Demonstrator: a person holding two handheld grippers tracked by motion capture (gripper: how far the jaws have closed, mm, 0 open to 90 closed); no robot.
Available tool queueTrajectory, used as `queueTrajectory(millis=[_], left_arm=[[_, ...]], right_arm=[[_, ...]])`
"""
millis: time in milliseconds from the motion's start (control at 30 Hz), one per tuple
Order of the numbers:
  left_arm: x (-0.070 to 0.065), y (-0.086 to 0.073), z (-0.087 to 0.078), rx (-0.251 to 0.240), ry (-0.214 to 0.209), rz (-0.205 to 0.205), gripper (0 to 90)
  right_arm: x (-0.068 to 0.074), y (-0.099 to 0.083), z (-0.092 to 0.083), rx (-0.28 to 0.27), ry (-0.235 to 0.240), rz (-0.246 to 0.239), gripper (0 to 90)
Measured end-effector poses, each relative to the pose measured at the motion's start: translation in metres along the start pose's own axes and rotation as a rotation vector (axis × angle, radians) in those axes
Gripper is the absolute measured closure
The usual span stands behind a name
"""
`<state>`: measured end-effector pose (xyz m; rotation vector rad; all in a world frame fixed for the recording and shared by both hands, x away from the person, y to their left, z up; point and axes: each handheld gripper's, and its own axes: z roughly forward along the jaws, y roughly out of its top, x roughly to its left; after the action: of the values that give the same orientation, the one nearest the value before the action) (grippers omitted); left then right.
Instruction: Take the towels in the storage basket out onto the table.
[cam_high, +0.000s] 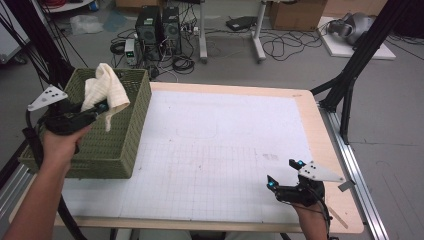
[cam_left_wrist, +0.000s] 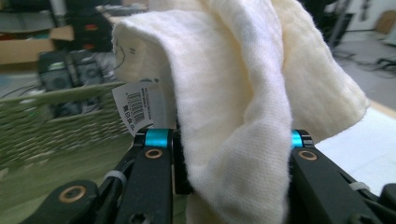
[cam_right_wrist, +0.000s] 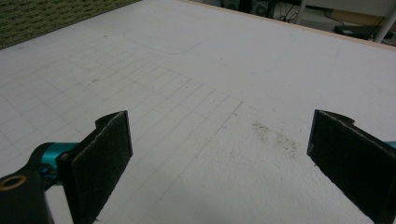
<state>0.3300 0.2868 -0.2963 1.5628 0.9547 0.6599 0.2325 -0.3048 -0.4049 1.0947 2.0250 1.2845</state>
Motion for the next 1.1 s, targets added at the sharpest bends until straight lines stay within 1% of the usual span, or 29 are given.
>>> queueTrajectory(millis=[33, 67, 100, 133, 200, 300, 433, 567, 600, 633, 667, 700, 800, 933, 967, 1000, 1033, 1100], left_arm=[[0.000, 0.000, 0.000, 0.000, 0.000, 0.000, 67.3], [-0.013, 0.001, 0.006, 0.007, -0.031, 0.021, 66.9], [-0.018, 0.001, 0.009, 0.011, -0.042, 0.031, 66.7], [-0.026, 0.002, 0.014, 0.020, -0.060, 0.047, 66.6], [-0.037, 0.002, 0.020, 0.029, -0.094, 0.054, 66.5], [-0.053, 0.001, 0.030, 0.040, -0.134, 0.073, 66.5], [-0.072, -0.004, 0.042, 0.056, -0.187, 0.087, 66.5], [-0.089, -0.014, 0.054, 0.084, -0.231, 0.096, 66.5], [-0.093, -0.017, 0.057, 0.094, -0.242, 0.105, 66.5], [-0.093, -0.017, 0.057, 0.094, -0.242, 0.105, 66.5], [-0.101, -0.023, 0.063, 0.106, -0.262, 0.105, 66.5], [-0.105, -0.026, 0.067, 0.117, -0.271, 0.111, 66.5], [-0.117, -0.036, 0.079, 0.144, -0.298, 0.113, 66.5], [-0.134, -0.049, 0.093, 0.176, -0.329, 0.122, 66.5], [-0.134, -0.049, 0.093, 0.176, -0.329, 0.122, 66.4], [-0.138, -0.053, 0.096, 0.185, -0.338, 0.124, 66.4], [-0.144, -0.059, 0.102, 0.202, -0.347, 0.130, 66.4], [-0.150, -0.066, 0.108, 0.230, -0.355, 0.138, 66.5]], right_arm=[[0.000, 0.000, 0.000, 0.000, 0.000, 0.000, 5.8], [0.000, 0.000, 0.000, -0.004, 0.002, 0.001, 5.8], [0.000, 0.001, -0.001, -0.004, 0.003, 0.005, 5.8], [0.000, 0.001, -0.001, -0.005, 0.001, 0.001, 5.8], [-0.001, 0.001, -0.001, -0.008, 0.003, 0.006, 5.8], [-0.001, 0.001, -0.001, -0.009, 0.004, 0.007, 5.8], [0.000, 0.001, -0.002, -0.009, 0.004, 0.008, 5.8], [0.000, 0.001, -0.002, -0.007, 0.004, 0.010, 5.8], [0.000, 0.001, -0.001, -0.009, 0.004, 0.009, 5.8], [0.000, 0.001, -0.001, -0.008, 0.005, 0.010, 5.8], [0.000, 0.001, -0.001, -0.007, 0.006, 0.007, 5.7], [0.000, 0.001, -0.001, -0.008, 0.006, 0.004, 5.7], [0.001, 0.001, -0.001, -0.006, 0.007, 0.006, 5.8], [0.001, 0.001, 0.000, -0.003, 0.008, 0.004, 5.8], [0.001, 0.001, 0.000, -0.003, 0.008, 0.003, 5.8], [0.001, 0.000, 0.000, -0.003, 0.007, 0.004, 5.7], [0.001, 0.000, 0.000, 0.000, 0.007, 0.005, 5.8], [0.001, 0.000, 0.000, 0.000, 0.007, 0.002, 5.8]])
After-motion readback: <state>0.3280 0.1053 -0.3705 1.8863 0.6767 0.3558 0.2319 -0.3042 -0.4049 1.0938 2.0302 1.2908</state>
